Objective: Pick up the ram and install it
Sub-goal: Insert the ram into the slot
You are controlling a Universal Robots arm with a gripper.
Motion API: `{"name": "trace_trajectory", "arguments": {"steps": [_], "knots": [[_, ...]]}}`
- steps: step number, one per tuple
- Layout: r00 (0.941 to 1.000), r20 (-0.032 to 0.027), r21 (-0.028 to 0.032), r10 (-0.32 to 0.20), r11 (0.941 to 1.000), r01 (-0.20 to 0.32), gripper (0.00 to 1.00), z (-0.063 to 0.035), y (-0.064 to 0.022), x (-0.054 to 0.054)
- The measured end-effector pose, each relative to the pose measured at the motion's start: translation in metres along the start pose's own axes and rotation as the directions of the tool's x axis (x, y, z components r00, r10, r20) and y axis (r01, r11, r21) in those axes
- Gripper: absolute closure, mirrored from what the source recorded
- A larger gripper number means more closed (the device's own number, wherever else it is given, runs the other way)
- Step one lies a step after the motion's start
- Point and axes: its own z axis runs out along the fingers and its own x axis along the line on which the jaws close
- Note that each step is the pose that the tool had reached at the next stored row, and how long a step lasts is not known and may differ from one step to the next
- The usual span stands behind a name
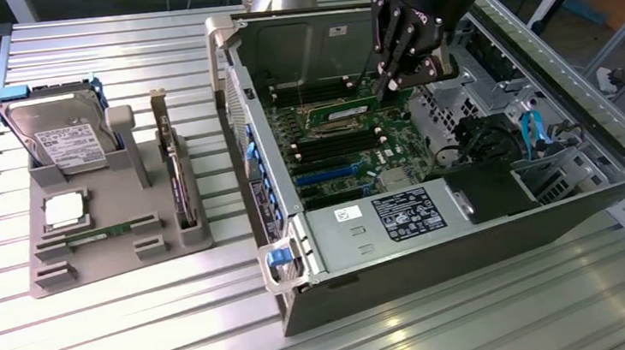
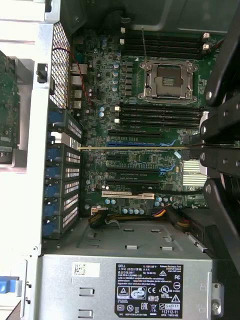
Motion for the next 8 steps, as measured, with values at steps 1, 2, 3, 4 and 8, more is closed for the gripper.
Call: {"name": "trace_trajectory", "arguments": {"steps": [1,2,3,4,8], "knots": [[1.0000,0.0000,0.0001,0.002,1.0000,-0.002,0.88,0.0000,-0.0001,0.0000],[1.0000,0.0002,0.0003,0.005,1.0000,-0.005,0.88,0.0001,-0.0003,0.0000],[0.9998,0.0007,0.0009,0.018,0.9998,-0.018,0.88,0.0004,-0.0009,-0.0002],[0.9997,0.0006,0.0011,0.024,0.9997,-0.024,0.88,0.0004,-0.0010,-0.0006],[0.9993,0.0009,0.0017,0.039,0.9993,-0.039,0.88,0.0015,-0.0012,-0.0050]]}}
